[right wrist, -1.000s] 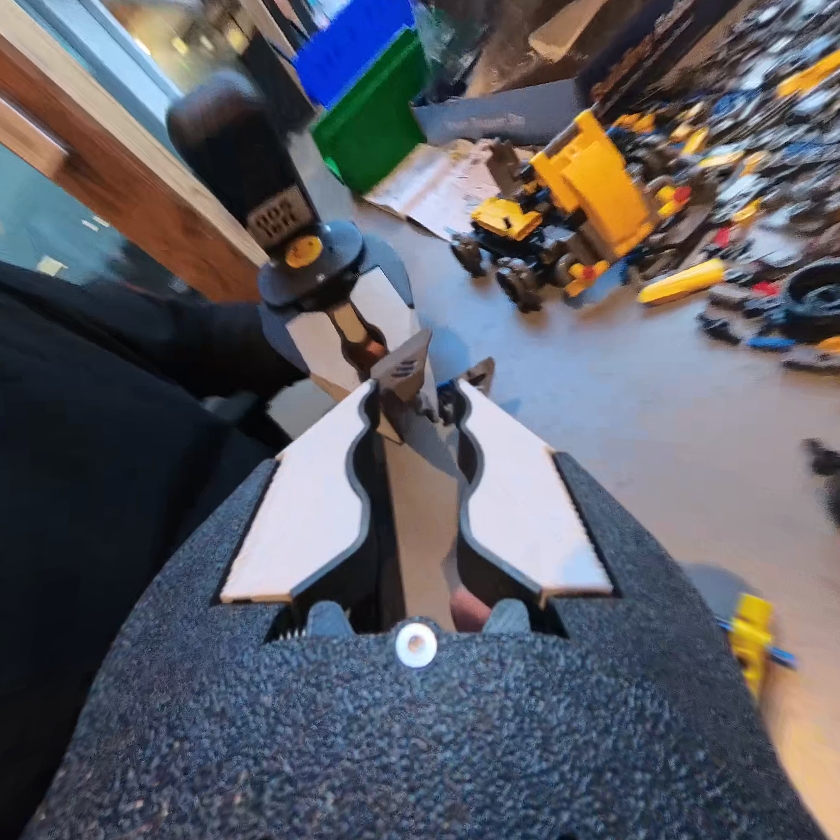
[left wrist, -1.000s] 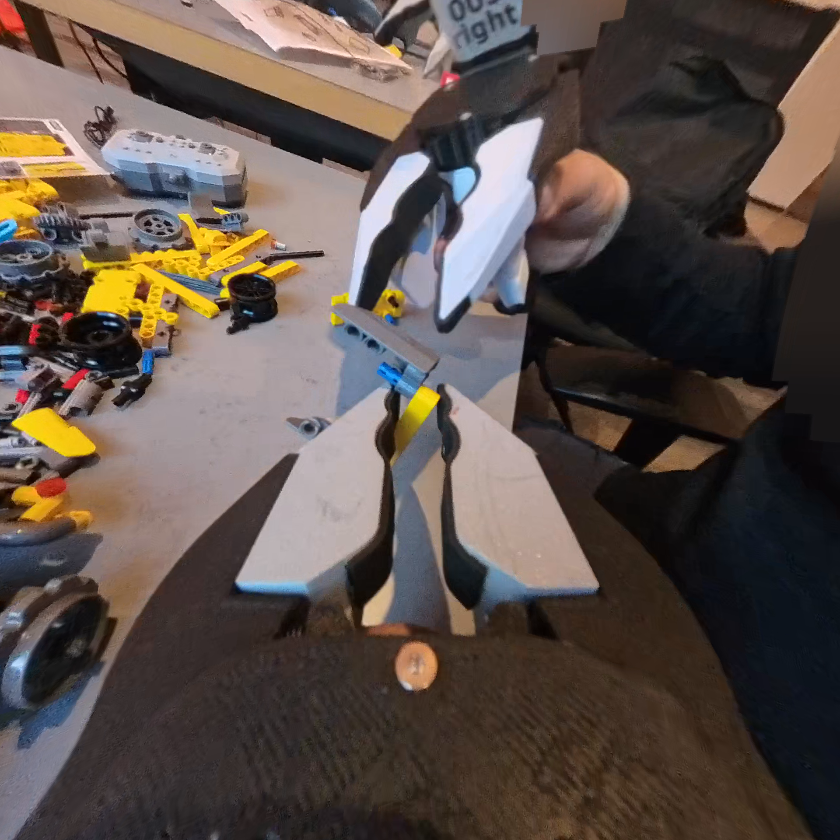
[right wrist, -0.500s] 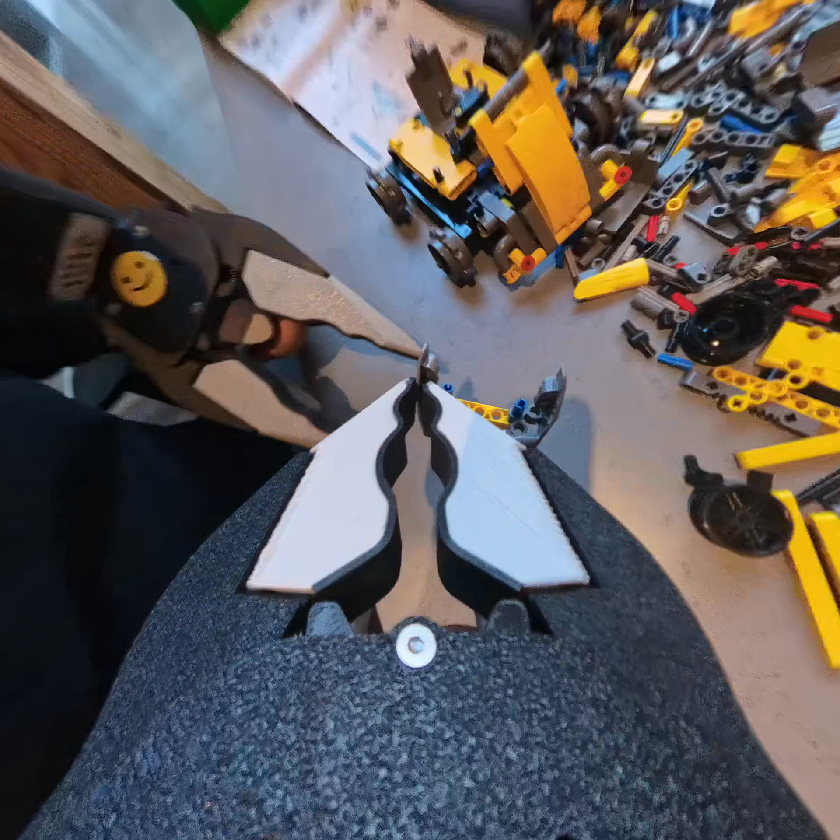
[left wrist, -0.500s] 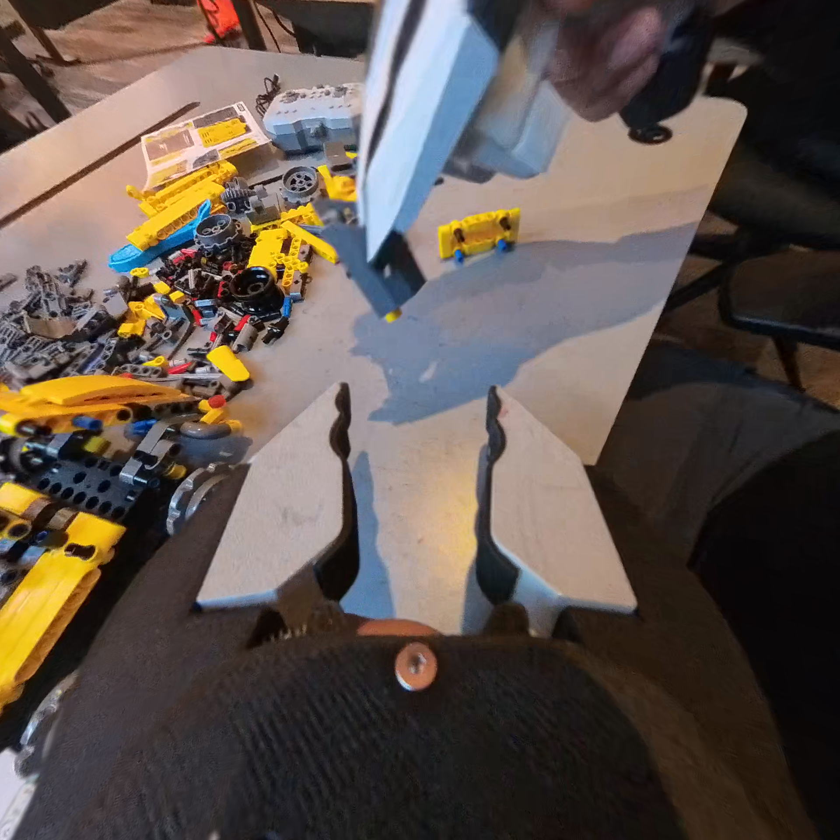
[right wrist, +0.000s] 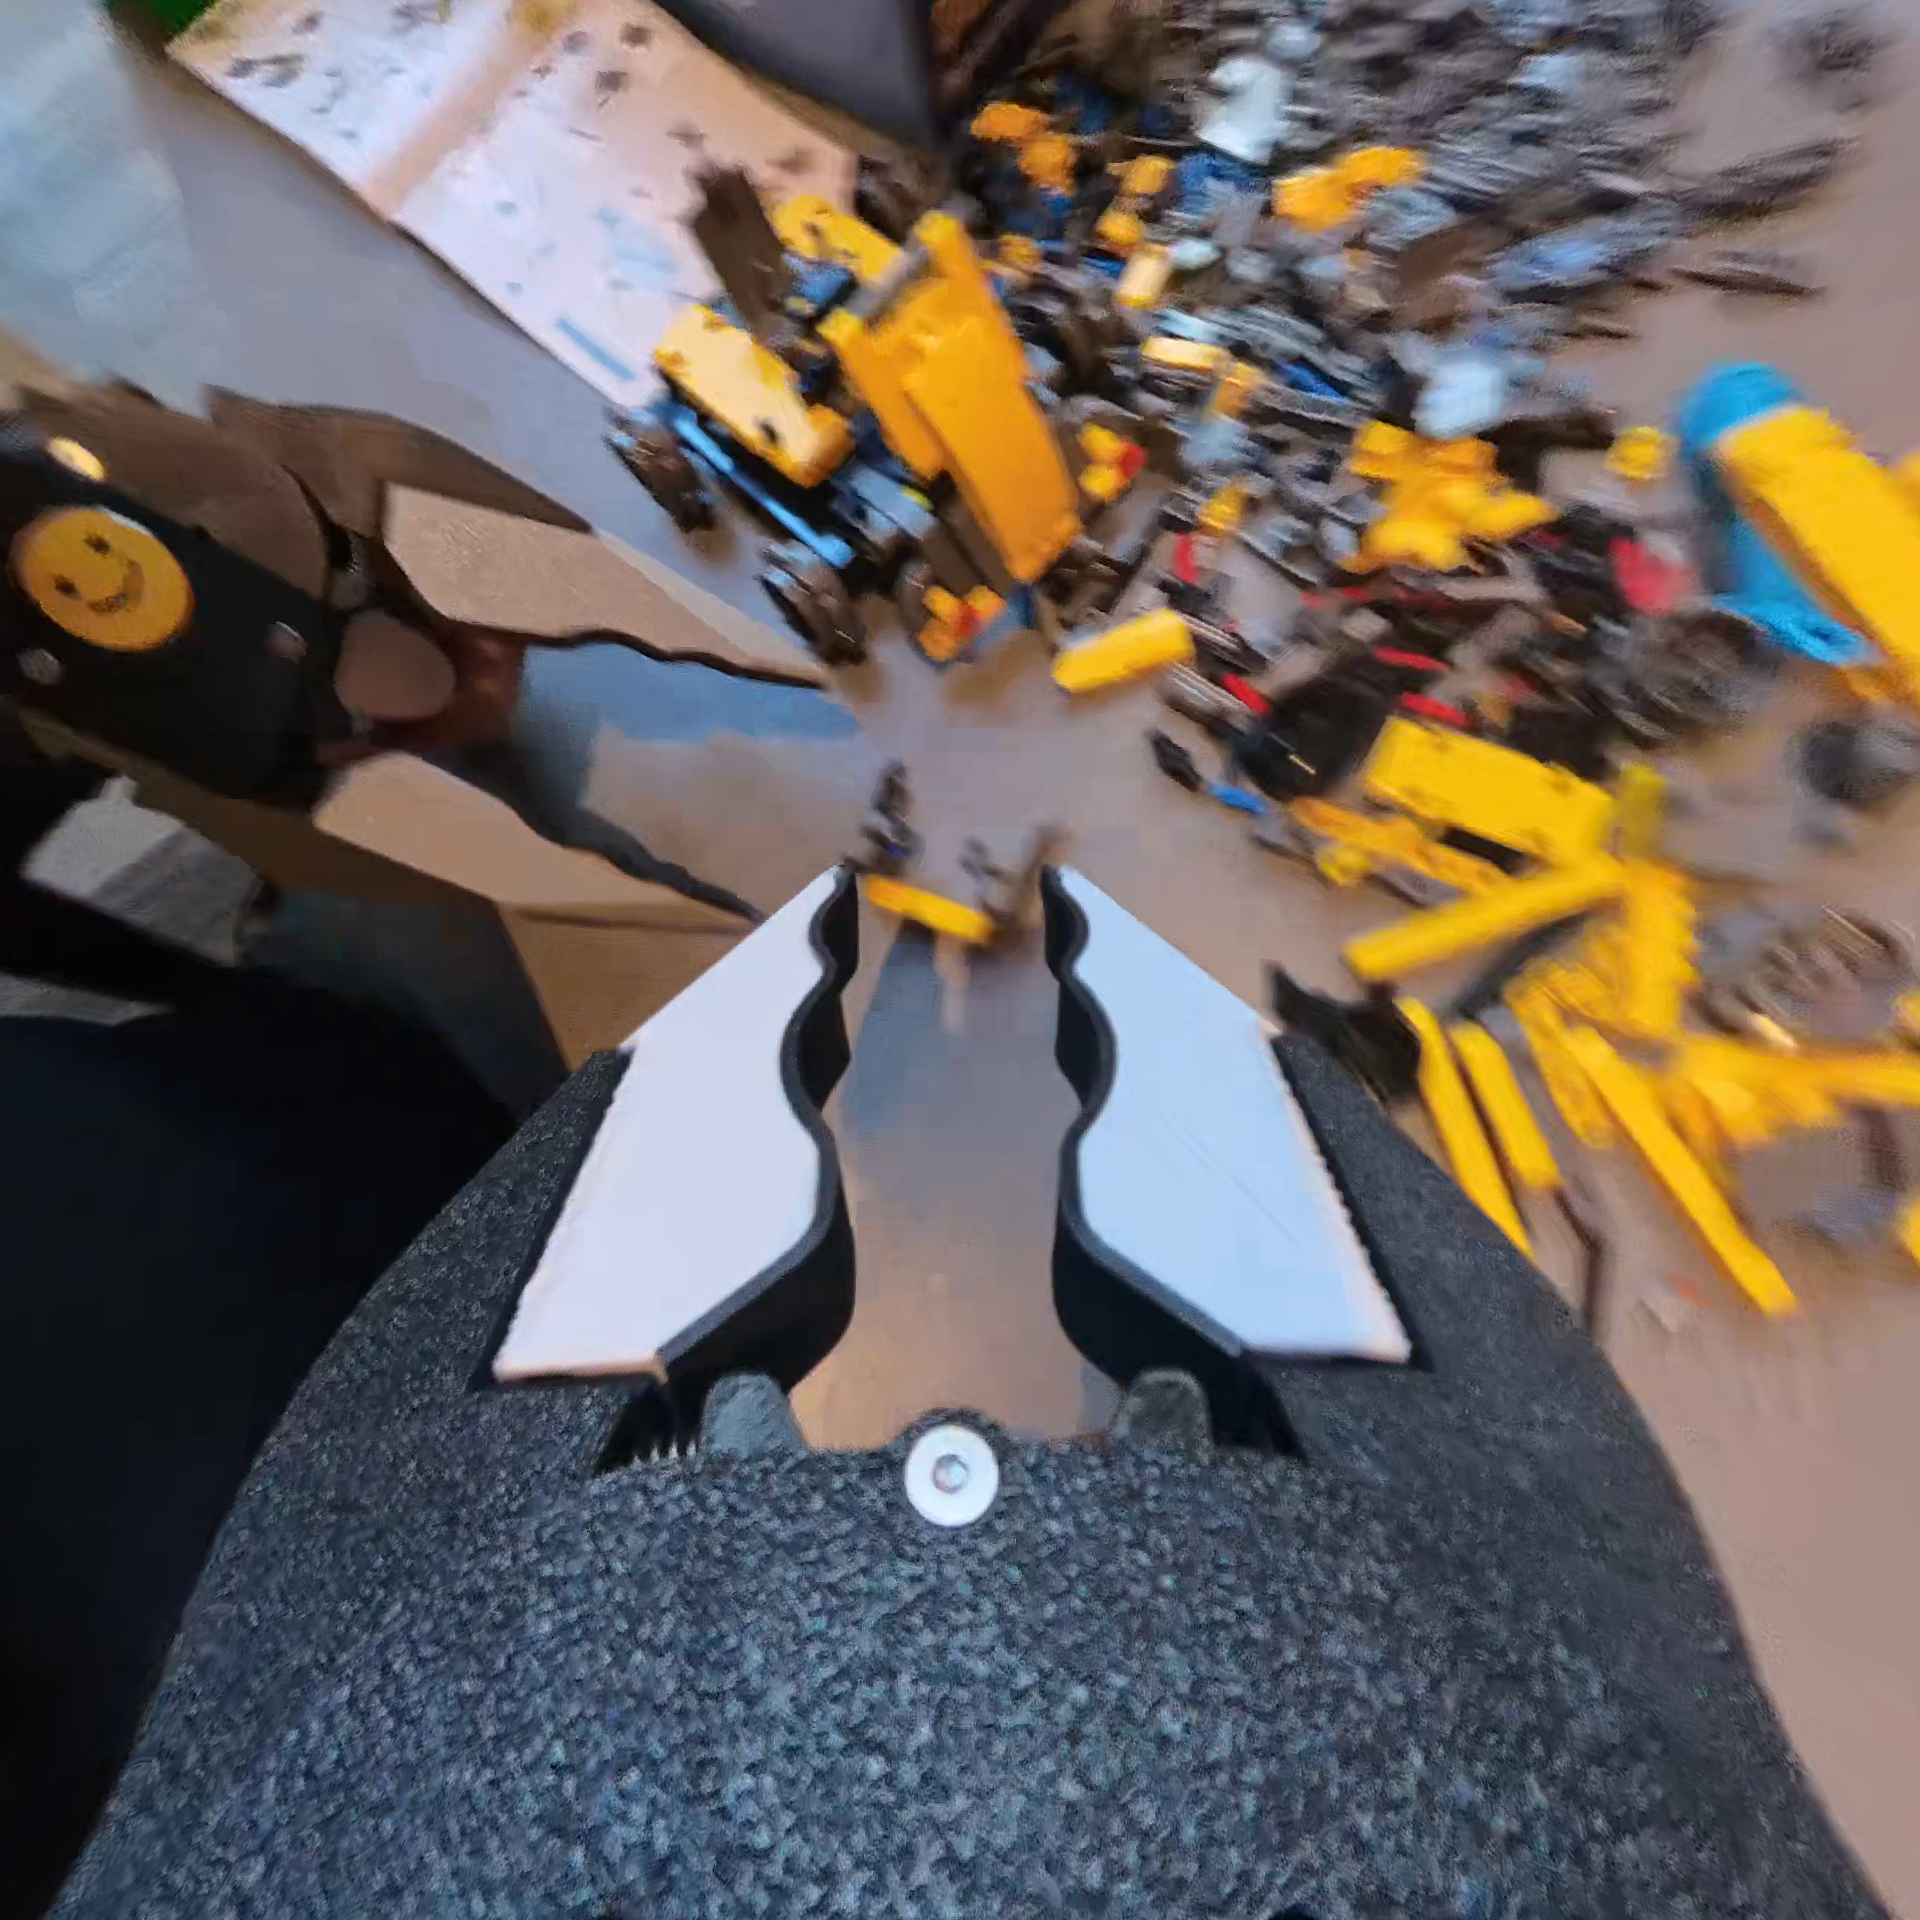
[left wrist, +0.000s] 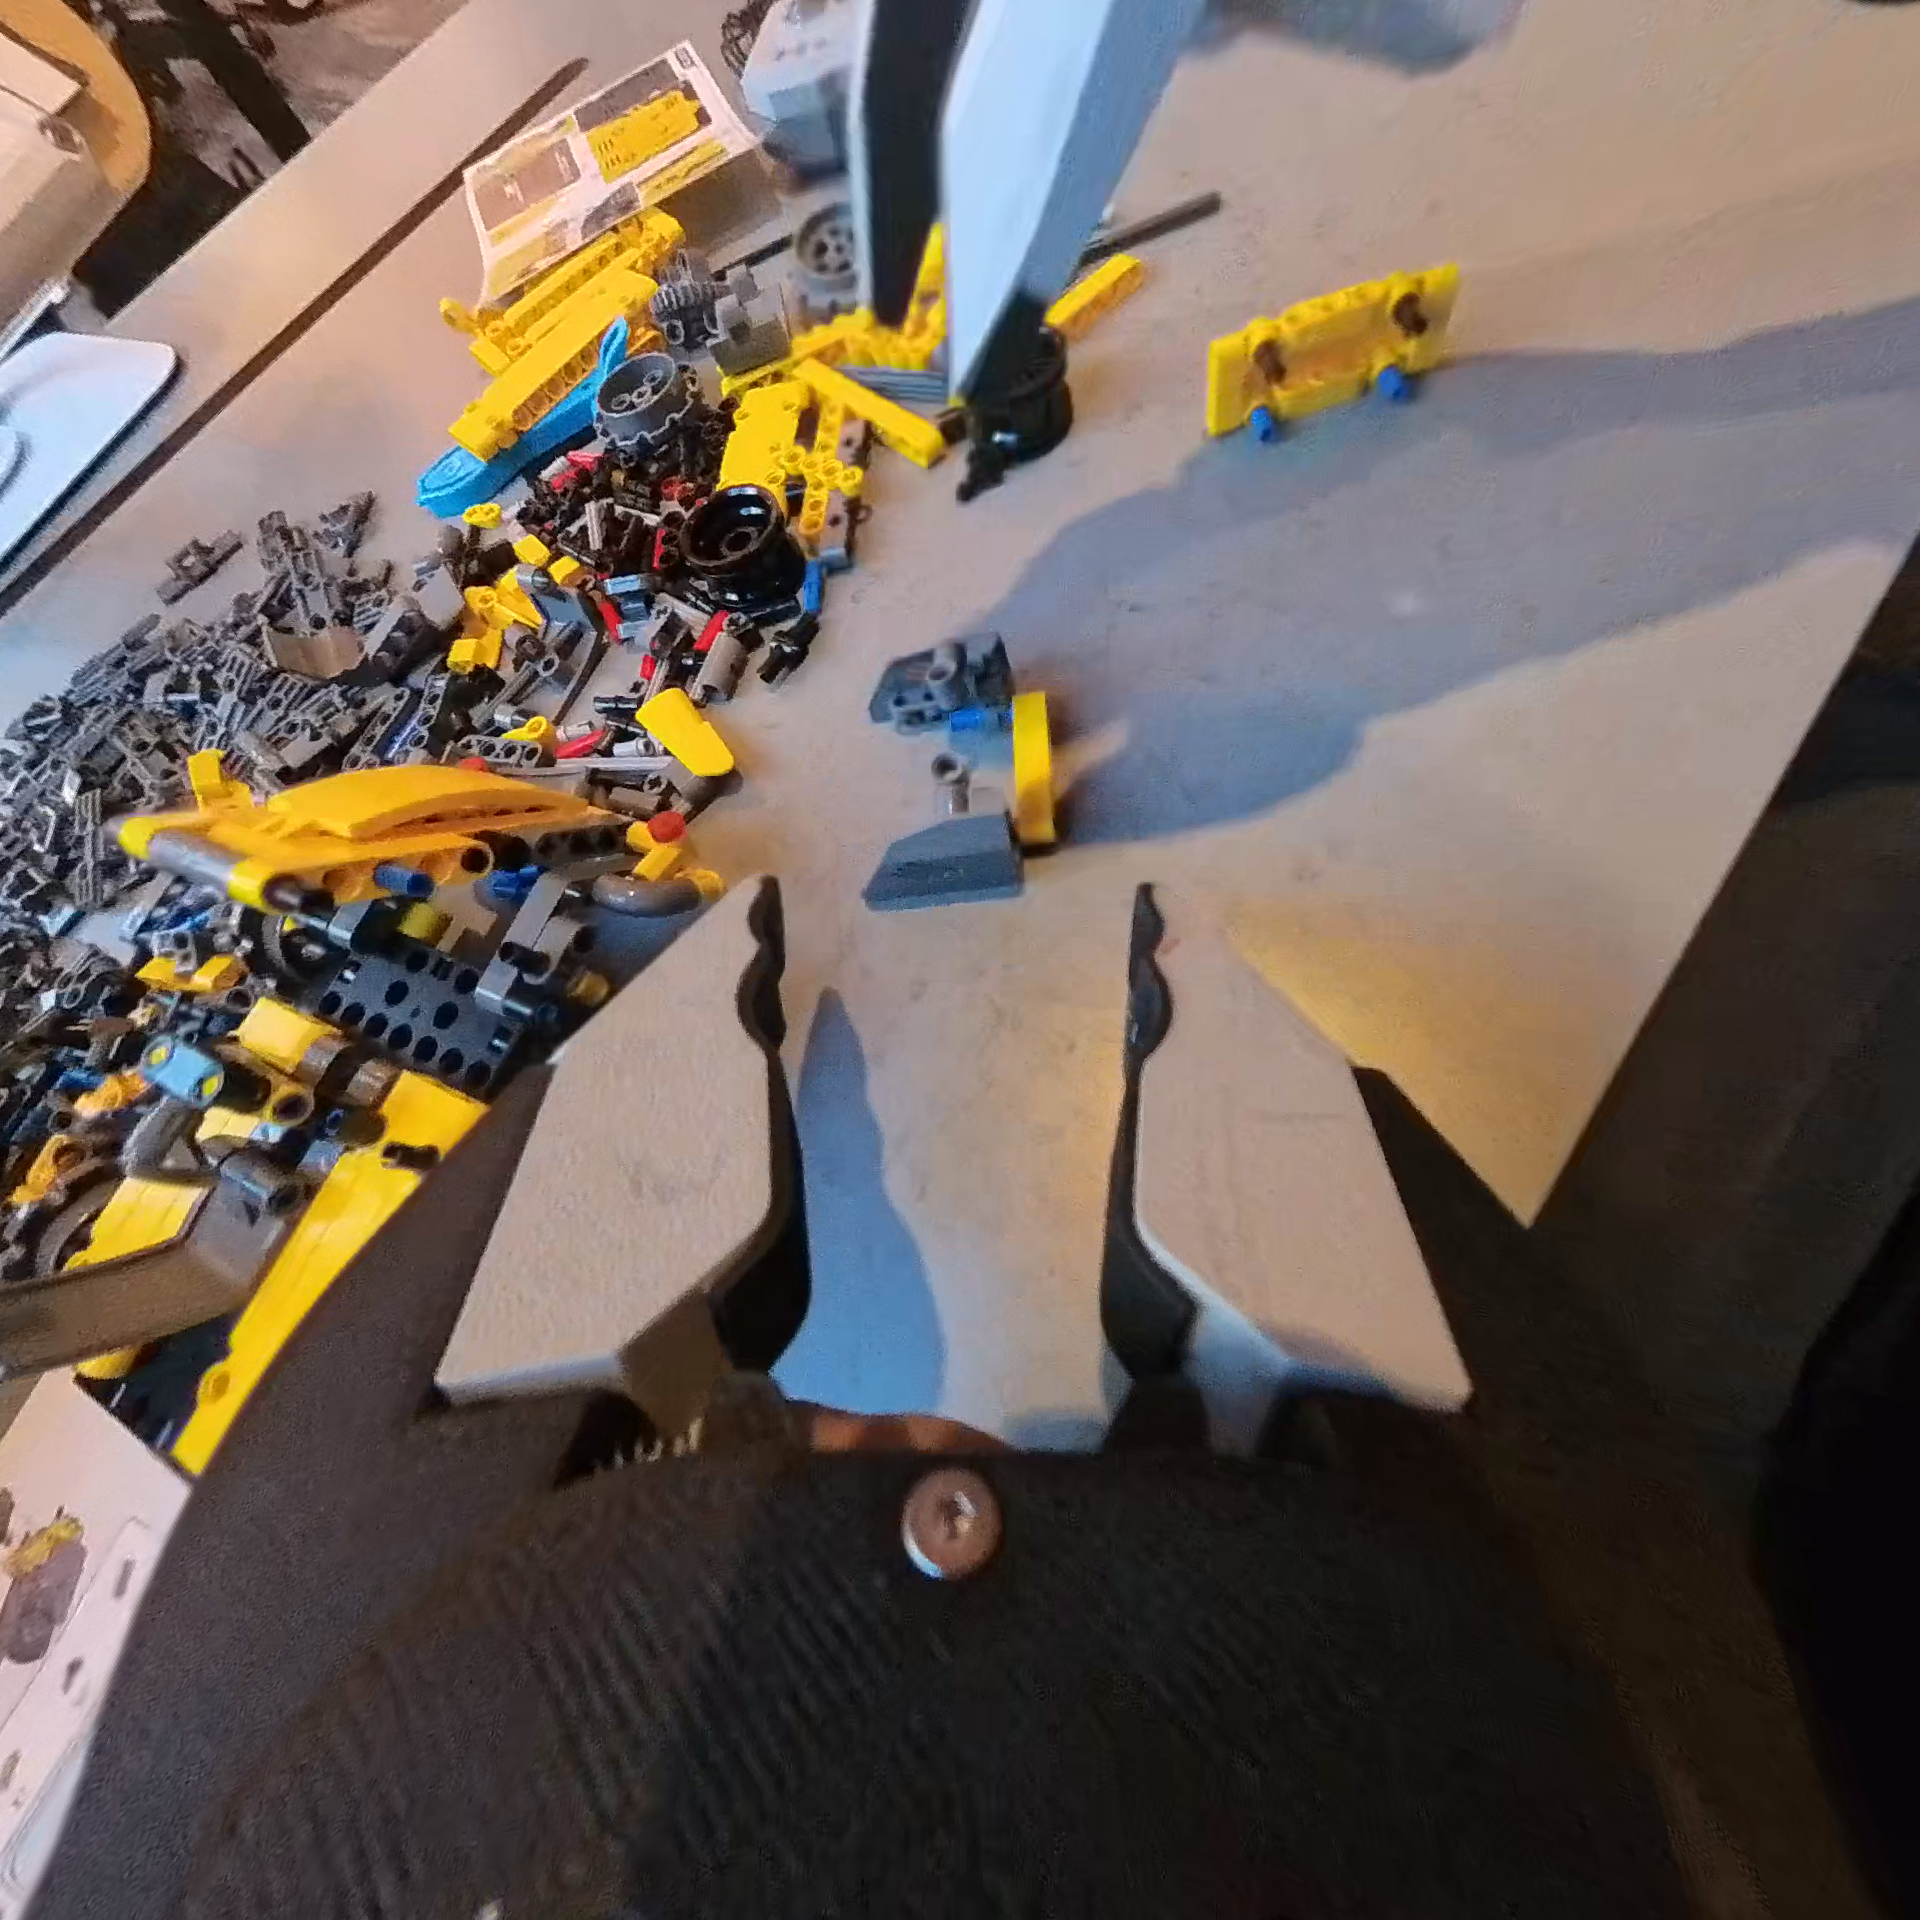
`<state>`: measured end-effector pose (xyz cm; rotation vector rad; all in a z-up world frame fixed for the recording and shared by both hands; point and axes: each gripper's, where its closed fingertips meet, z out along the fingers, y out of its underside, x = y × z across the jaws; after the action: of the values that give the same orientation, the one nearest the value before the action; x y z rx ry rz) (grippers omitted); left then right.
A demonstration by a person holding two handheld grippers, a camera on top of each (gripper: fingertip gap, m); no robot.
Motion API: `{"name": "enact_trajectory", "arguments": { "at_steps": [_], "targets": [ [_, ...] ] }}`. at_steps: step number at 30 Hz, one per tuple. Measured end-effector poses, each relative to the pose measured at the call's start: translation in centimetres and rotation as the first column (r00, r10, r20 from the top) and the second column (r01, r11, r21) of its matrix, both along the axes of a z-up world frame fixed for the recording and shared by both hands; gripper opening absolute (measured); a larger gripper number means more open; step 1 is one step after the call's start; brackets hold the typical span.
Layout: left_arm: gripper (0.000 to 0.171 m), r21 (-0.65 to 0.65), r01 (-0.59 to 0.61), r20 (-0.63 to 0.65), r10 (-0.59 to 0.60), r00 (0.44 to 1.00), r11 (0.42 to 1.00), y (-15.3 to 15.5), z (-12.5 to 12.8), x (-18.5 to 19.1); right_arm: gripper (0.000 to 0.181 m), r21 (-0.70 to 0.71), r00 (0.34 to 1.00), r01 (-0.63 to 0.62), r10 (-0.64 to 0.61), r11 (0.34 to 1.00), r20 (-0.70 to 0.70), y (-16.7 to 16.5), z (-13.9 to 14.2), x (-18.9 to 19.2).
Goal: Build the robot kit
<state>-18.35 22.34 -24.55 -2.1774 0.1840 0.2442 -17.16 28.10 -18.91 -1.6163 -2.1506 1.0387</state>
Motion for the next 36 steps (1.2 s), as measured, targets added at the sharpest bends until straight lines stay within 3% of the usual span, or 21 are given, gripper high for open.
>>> {"name": "enact_trajectory", "arguments": {
  "at_steps": [4, 6, 9, 14, 21, 26, 28, 30, 34, 36],
  "targets": [
    [0.053, -0.033, 0.072, 0.006, -0.071, 0.997, 0.997, 1.0, -0.4, 0.3, 0.028, 0.130, 0.977, 0.210, -0.212, 0.969, -0.004, 8.2, -2.2, 5.2],
    [0.053, -0.066, 0.089, 0.006, -0.088, 0.996, 0.994, 1.4, -0.8, 0.1, 0.028, 0.107, 0.969, 0.238, -0.243, 0.965, 0.037, 9.4, -4.2, 7.3],
    [0.051, -0.128, 0.126, 0.021, -0.124, 0.992, 0.984, 1.9, -1.6, 0.2, 0.026, 0.058, 0.981, 0.181, -0.184, 0.982, 0.056, 7.9, -5.7, 8.5],
    [0.027, -0.185, 0.189, 0.016, -0.190, 0.982, 0.964, 2.5, -2.3, 0.6, 0.008, 0.166, 0.990, 0.120, -0.132, 0.979, 0.057, 7.8, -7.8, 8.4],
    [0.026, -0.174, 0.296, 0.078, -0.286, 0.955, 0.939, 4.1, -2.4, 1.9, 0.008, 0.051, 0.990, 0.136, -0.138, 0.989, 0.043, 5.6, -7.9, 8.1],
    [0.026, -0.173, 0.418, 0.108, -0.404, 0.908, 0.892, 4.0, -2.5, 3.7, 0.007, 0.118, 0.999, 0.043, -0.039, 0.992, -0.037, 4.2, -7.3, 8.1],
    [0.028, -0.189, 0.418, 0.096, -0.407, 0.908, 0.888, 3.8, -2.6, 3.6, 0.007, 0.169, 0.998, 0.027, -0.016, 0.985, -0.065, 3.9, -7.1, 8.1],
    [0.042, -0.203, 0.402, 0.082, -0.394, 0.916, 0.893, 3.5, -2.7, 3.4, 0.015, 0.200, 0.999, -0.007, 0.018, 0.980, -0.050, 3.1, -7.3, 8.7],
    [0.042, -0.179, 0.396, 0.051, -0.394, 0.918, 0.901, 2.5, -2.3, 3.7, 0.032, 0.313, 0.994, -0.080, 0.101, 0.946, -0.052, 1.5, -7.9, 9.8],
    [0.042, -0.154, 0.394, 0.046, -0.392, 0.919, 0.906, 2.0, -1.7, 4.1, 0.031, 0.345, 0.993, -0.079, 0.103, 0.935, -0.053, 1.3, -7.9, 10.2]
  ]
}}
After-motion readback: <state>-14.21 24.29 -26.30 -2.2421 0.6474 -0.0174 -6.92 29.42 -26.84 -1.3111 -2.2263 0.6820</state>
